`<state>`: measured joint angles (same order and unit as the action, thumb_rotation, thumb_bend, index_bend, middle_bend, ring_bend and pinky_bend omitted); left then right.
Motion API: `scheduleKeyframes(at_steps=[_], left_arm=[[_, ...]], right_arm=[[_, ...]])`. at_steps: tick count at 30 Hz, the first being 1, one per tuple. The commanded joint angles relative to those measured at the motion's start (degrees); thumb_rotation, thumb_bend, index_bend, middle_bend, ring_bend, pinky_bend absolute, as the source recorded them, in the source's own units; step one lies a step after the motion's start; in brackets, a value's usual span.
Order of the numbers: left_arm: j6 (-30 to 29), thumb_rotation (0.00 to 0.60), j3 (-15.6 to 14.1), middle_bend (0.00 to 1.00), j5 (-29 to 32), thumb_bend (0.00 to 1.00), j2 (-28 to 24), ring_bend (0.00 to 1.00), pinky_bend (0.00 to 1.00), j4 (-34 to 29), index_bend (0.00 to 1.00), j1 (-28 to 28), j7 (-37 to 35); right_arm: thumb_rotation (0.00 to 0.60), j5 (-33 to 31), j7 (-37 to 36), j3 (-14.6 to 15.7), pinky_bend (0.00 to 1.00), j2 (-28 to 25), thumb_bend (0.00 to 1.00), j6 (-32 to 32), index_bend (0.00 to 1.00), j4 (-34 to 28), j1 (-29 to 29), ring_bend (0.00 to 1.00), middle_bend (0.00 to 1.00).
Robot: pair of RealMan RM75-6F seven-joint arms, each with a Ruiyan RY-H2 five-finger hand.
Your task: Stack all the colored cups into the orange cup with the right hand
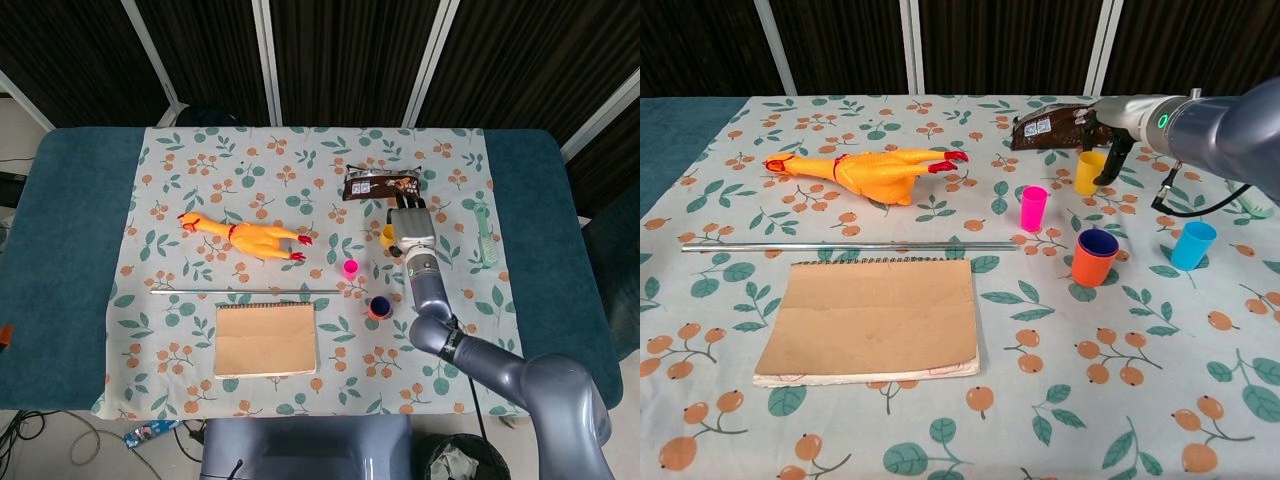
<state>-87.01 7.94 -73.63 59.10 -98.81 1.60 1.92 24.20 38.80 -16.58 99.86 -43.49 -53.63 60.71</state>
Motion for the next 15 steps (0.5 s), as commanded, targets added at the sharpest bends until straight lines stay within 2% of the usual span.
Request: scheduleKeyframes(at_steps=[1, 15], left_arm=[[0.1, 0.6, 0.1, 0.02, 0.2, 0.26, -0.1, 0.0, 0.0, -0.2, 0.14, 0.0, -0.2], [0.5, 0.6, 0.3, 0.02, 0.9, 0.26, -0.2, 0.0, 0.0, -0.3, 0.15, 0.1, -0.3]], right_arm=[[0.6, 0.5, -0.4, -0.1, 0.11, 0.1, 0.34, 0.1, 0.39, 0.2, 0.0, 0.02, 0.0], [0.6, 1.6, -1.4, -0.8, 0.11, 0.9, 0.34, 0.6, 0.41, 1.4, 0.3, 0.02, 0.0]])
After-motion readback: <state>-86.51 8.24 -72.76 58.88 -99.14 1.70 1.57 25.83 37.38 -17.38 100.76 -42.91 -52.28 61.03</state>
